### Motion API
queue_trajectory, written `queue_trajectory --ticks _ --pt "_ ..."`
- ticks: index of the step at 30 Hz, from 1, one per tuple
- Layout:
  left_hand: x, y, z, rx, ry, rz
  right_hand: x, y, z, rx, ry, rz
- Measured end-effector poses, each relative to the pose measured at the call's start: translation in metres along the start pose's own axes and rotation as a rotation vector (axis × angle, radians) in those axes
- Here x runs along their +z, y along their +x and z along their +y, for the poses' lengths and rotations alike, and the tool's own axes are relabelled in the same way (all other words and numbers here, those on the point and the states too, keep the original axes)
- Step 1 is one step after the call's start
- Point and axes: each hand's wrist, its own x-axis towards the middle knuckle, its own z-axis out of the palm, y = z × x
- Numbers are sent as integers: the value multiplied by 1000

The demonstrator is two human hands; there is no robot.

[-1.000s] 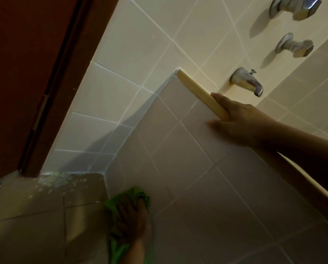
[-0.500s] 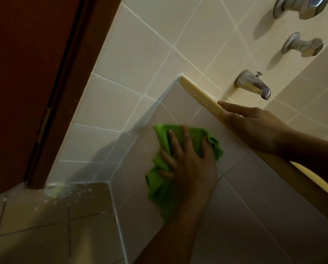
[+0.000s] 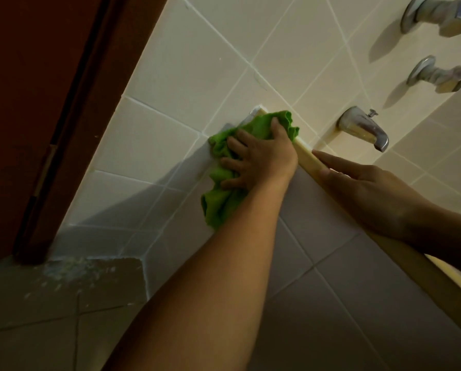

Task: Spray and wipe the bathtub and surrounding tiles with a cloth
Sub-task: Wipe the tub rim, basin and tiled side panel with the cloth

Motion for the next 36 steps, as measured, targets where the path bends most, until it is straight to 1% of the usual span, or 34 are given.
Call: queue_trajectory --ticks 3,7,9,12,15,22,25,28,34,36 --pt "-2 12 3 -76 -59 46 0 -1 -1 -10 9 -5" --pt "0 14 -11 -10 -34 50 -1 -1 -3 2 28 -17" --pt "0 20 -28 -11 -21 54 0 -1 -6 8 19 -26" --pt "-4 41 -56 -171 -31 71 1 0 -8 15 -10 -30" --pt "-10 64 -86 -335 -94 114 1 2 -10 22 -14 -20" --pt "-26 96 -165 -486 -143 216 3 6 -11 31 -43 -25" --pt "-31 101 -199 -500 -135 250 4 6 -11 38 -44 -11" --pt "-34 102 -231 -488 -95 241 4 7 -11 37 -42 -9" --pt "-39 104 -281 -430 -48 210 4 9 -7 22 -16 0" --pt "-40 101 -298 -366 -17 219 4 10 -7 23 3 1"
